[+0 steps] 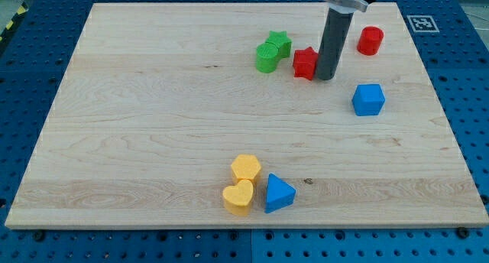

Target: Move red star towards green blocks

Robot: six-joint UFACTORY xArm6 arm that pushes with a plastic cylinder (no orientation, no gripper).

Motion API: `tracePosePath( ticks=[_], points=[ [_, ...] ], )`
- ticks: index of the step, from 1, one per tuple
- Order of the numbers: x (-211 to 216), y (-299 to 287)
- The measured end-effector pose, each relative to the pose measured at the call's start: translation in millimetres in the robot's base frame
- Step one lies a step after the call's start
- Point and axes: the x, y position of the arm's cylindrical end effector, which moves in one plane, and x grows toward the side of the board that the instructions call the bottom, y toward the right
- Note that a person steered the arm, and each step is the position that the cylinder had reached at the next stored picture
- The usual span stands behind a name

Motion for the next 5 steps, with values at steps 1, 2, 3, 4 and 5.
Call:
tracePosePath(
  ticks=[1,2,3,4,5],
  points=[
    [0.0,-2.2],
    [0.0,-0.9],
    [-2.5,6.0],
    [-14.3,6.0],
    [-21.4,6.0]
  ],
)
